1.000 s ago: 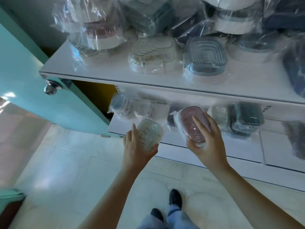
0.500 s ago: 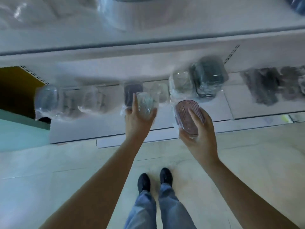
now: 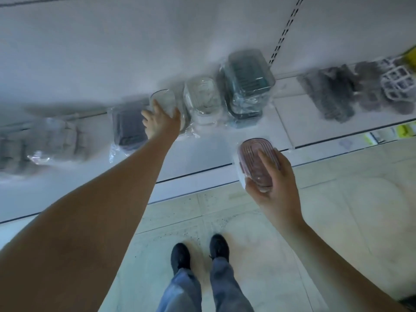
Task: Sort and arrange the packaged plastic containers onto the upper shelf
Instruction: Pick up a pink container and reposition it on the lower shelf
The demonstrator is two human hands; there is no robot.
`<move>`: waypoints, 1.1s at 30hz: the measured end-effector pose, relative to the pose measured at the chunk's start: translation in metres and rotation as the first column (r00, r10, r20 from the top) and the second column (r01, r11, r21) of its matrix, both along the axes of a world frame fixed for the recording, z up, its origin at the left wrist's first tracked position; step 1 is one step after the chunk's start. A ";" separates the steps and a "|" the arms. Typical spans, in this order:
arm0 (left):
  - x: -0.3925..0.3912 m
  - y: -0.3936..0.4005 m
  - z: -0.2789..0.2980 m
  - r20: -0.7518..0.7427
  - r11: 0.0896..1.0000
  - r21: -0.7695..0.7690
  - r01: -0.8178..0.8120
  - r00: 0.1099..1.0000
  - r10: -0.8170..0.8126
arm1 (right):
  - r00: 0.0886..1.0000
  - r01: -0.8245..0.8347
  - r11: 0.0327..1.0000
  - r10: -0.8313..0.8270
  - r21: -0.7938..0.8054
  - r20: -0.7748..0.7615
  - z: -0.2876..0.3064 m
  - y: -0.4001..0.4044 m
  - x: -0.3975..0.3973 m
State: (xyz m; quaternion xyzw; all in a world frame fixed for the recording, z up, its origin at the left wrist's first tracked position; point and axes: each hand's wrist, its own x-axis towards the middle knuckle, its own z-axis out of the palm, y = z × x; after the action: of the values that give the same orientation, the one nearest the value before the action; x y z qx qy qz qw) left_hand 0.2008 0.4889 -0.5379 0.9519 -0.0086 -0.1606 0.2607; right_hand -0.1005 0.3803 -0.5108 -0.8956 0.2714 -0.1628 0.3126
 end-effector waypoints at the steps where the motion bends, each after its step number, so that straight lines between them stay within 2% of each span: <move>1: 0.000 0.000 -0.001 -0.005 0.999 -0.001 0.041 0.999 -0.041 | 1.000 0.014 1.000 -0.014 0.001 -0.005 0.002 -0.003 -0.002; 5: 0.000 0.001 0.016 -0.016 0.997 0.047 0.067 0.998 -0.066 | 0.997 0.076 0.997 -0.076 0.006 -0.023 0.016 -0.018 -0.002; 8: -0.020 0.001 0.039 0.137 0.998 0.031 0.061 0.988 -0.065 | 0.987 0.158 0.987 -0.158 0.017 -0.015 0.031 -0.034 0.000; 11: -0.064 -0.007 0.058 0.338 0.970 -0.042 0.239 0.917 -0.212 | 0.964 0.263 0.965 -0.262 0.023 -0.042 0.041 -0.061 0.004; 15: -0.123 -0.035 0.060 0.441 0.880 -0.091 0.467 0.811 -0.384 | 0.954 0.273 0.962 -0.273 -0.021 -0.123 0.036 -0.107 0.010; 22: -0.160 -0.104 0.000 0.357 0.768 -0.036 0.639 0.726 -0.587 | 0.955 0.092 0.996 -0.089 -0.003 -0.285 -0.027 -0.207 0.054; 28: -0.167 -0.125 -0.063 0.265 0.798 0.076 0.598 0.759 -0.595 | 0.932 -0.130 0.990 0.105 -0.050 -0.346 -0.083 -0.240 0.097; 33: -0.173 -0.120 -0.081 0.250 0.790 0.133 0.599 0.751 -0.612 | 0.900 -0.097 0.993 0.058 -0.070 -0.432 -0.084 -0.269 0.123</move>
State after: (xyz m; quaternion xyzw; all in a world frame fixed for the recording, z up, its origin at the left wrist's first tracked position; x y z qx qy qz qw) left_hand 0.0276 0.3694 -0.6186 0.9161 -0.3493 -0.1003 0.1695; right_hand 0.0226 0.1113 -0.5946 -0.9327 0.2901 0.0388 0.2107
